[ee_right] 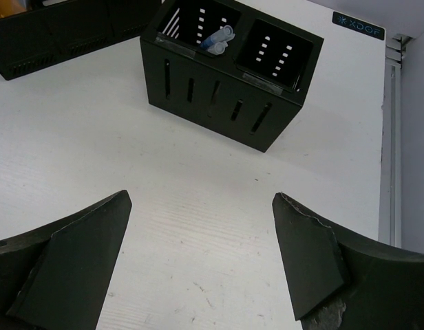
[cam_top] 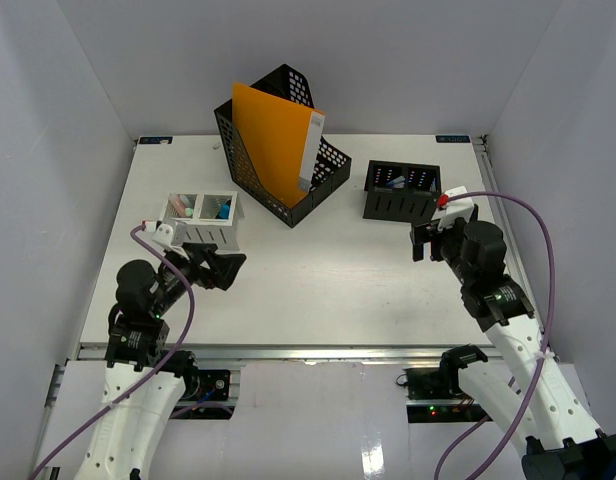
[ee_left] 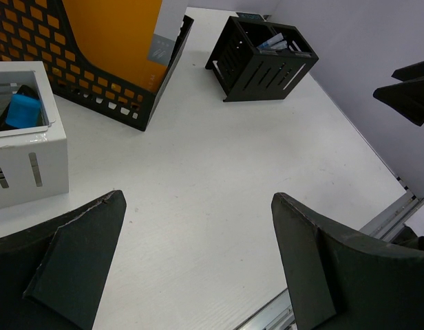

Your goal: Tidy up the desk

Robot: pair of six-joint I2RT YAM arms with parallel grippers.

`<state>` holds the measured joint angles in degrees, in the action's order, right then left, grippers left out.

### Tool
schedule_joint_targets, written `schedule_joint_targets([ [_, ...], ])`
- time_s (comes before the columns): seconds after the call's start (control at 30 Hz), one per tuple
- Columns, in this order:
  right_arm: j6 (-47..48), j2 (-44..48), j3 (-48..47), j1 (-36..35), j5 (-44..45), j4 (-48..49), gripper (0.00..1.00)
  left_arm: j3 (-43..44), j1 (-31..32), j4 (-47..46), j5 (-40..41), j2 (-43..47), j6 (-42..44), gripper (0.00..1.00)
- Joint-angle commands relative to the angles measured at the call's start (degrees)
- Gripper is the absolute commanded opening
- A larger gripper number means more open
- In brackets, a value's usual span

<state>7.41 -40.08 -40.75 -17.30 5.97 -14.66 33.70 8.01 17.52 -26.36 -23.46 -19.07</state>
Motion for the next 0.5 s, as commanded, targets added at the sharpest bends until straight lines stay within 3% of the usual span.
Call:
schedule_joint_targets([
  [0.0, 2.22, 1.67, 1.72, 0.31, 3.52, 3.38, 0.90, -0.30, 0.16, -0.91, -0.01, 0.11, 0.70, 0.98],
  [0.47, 2.53, 2.37, 3.42, 0.25, 4.41, 4.75, 0.90, -0.74, 0.16, -0.90, 0.09, 0.08, 0.79, 0.98],
])
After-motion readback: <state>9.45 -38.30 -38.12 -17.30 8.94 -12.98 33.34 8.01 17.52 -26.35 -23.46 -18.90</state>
